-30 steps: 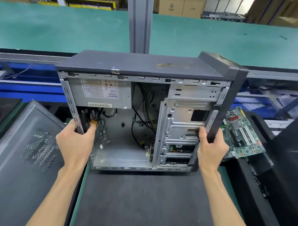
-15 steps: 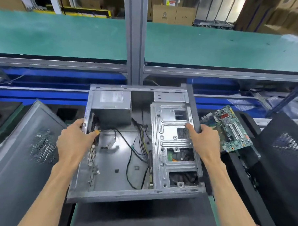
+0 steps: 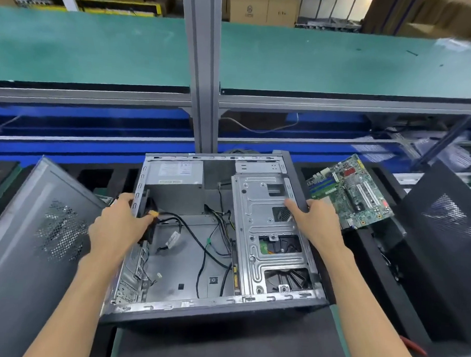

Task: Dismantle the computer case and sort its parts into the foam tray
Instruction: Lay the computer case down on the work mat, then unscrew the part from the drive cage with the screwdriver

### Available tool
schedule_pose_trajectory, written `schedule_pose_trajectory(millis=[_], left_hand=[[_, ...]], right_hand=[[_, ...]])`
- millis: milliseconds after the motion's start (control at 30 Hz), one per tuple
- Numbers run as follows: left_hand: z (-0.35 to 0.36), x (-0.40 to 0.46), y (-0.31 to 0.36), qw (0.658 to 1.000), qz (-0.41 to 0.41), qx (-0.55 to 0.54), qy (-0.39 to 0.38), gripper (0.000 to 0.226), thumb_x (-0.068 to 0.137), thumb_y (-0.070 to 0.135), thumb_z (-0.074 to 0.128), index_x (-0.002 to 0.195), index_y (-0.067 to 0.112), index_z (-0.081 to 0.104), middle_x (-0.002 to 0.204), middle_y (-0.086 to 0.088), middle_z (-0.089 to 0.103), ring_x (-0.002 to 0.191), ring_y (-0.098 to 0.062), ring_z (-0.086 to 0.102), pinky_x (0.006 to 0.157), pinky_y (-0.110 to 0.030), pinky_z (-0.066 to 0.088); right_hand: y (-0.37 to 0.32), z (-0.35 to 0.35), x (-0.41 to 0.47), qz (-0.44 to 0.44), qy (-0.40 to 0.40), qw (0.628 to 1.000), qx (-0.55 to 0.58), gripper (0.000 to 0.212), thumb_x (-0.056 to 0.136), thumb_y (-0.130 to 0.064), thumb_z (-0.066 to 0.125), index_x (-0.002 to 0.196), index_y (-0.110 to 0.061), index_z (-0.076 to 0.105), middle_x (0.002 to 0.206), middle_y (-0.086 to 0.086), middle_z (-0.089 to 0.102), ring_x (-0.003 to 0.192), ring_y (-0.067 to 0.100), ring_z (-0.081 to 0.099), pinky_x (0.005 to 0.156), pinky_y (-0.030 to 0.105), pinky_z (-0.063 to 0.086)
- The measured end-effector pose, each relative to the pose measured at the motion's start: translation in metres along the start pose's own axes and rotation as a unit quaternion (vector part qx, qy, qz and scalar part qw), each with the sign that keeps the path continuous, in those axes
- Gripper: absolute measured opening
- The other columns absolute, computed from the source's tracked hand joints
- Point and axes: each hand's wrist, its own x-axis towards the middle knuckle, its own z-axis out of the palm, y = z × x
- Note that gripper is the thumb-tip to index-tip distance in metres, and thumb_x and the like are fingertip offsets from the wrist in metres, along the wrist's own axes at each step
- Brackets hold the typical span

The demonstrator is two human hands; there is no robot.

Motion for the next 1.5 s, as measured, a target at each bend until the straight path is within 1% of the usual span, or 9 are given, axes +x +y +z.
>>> schedule_pose_trajectory(millis=[67,133,267,333,700,800,1100,1267,1500], left_hand=[[-0.006,0.000,0.015,0.998,0.056,-0.033,0.020,0.082,0.084,0.052,0.072,0.150,0.026,0.032,0.142,-0.012,0.053,0.125,-0.039,0.053,0.095,-0.055,0.046],[-0.006,-0.007,0.047,0.980,0.154,-0.112,0.053,0.081,0.087,0.054,0.068,0.153,0.028,0.028,0.152,-0.006,0.043,0.137,-0.030,0.042,0.106,-0.052,0.040],[0.015,-0.050,0.129,0.924,0.324,-0.202,-0.030,0.063,0.091,0.051,0.062,0.148,0.033,0.039,0.148,0.009,0.044,0.133,-0.009,0.042,0.106,-0.031,0.033],[0.030,-0.079,0.160,0.897,0.377,-0.218,-0.077,0.055,0.095,0.045,0.061,0.145,0.034,0.043,0.147,0.013,0.046,0.132,-0.005,0.041,0.107,-0.027,0.031],[0.105,-0.241,0.240,0.806,0.467,-0.299,-0.208,0.029,0.095,0.010,0.060,0.120,0.022,0.064,0.109,0.011,0.066,0.104,0.000,0.060,0.094,-0.028,0.050],[0.130,-0.267,0.247,0.811,0.462,-0.266,-0.240,0.026,0.095,0.012,0.059,0.118,0.024,0.063,0.107,0.010,0.065,0.100,-0.002,0.060,0.088,-0.024,0.048],[0.211,-0.281,0.222,0.841,0.412,-0.121,-0.330,0.033,0.094,0.016,0.058,0.126,0.024,0.056,0.114,0.006,0.061,0.091,0.000,0.058,0.075,-0.011,0.038],[0.228,-0.273,0.215,0.846,0.406,-0.089,-0.335,0.036,0.092,0.011,0.058,0.126,0.020,0.056,0.114,0.005,0.061,0.095,-0.010,0.059,0.087,-0.024,0.040],[0.237,-0.262,0.216,0.852,0.398,-0.067,-0.334,0.036,0.089,0.012,0.057,0.122,0.025,0.055,0.108,0.003,0.059,0.089,-0.012,0.059,0.087,-0.036,0.048]], right_hand=[[-0.002,-0.010,-0.005,-0.013,0.001,1.000,0.024,0.066,0.095,-0.062,0.056,0.136,-0.011,0.059,0.112,0.010,0.073,0.106,0.030,0.067,0.086,0.036,0.053],[-0.001,-0.025,-0.012,-0.042,0.040,0.997,0.045,0.069,0.095,-0.060,0.057,0.149,-0.018,0.049,0.124,0.009,0.070,0.113,0.027,0.065,0.085,0.030,0.046],[0.016,-0.064,-0.030,-0.099,0.076,0.991,0.057,0.059,0.096,-0.053,0.060,0.147,-0.024,0.051,0.131,0.000,0.067,0.100,0.018,0.064,0.087,0.029,0.049],[0.030,-0.085,-0.044,-0.108,0.086,0.988,0.065,0.054,0.097,-0.048,0.062,0.145,-0.024,0.054,0.132,-0.001,0.067,0.112,0.016,0.064,0.097,0.033,0.052],[0.169,-0.135,-0.144,0.002,0.160,0.983,0.090,0.031,0.095,-0.032,0.069,0.124,-0.022,0.068,0.098,-0.009,0.070,0.090,0.007,0.065,0.082,0.032,0.057],[0.197,-0.127,-0.171,0.031,0.137,0.986,0.093,0.029,0.096,-0.034,0.066,0.123,-0.024,0.067,0.097,-0.007,0.069,0.087,0.005,0.064,0.073,0.021,0.056],[0.235,-0.075,-0.206,0.087,0.036,0.993,0.076,0.036,0.096,-0.037,0.065,0.130,-0.024,0.061,0.105,-0.008,0.064,0.085,0.008,0.062,0.087,0.035,0.054],[0.239,-0.052,-0.203,0.094,0.003,0.993,0.076,0.048,0.093,-0.043,0.069,0.136,-0.031,0.053,0.112,-0.011,0.055,0.081,0.003,0.059,0.079,0.022,0.045],[0.244,-0.035,-0.195,0.106,-0.040,0.991,0.068,0.054,0.090,-0.034,0.074,0.139,-0.028,0.051,0.123,-0.005,0.050,0.089,0.010,0.055,0.090,0.031,0.049]])
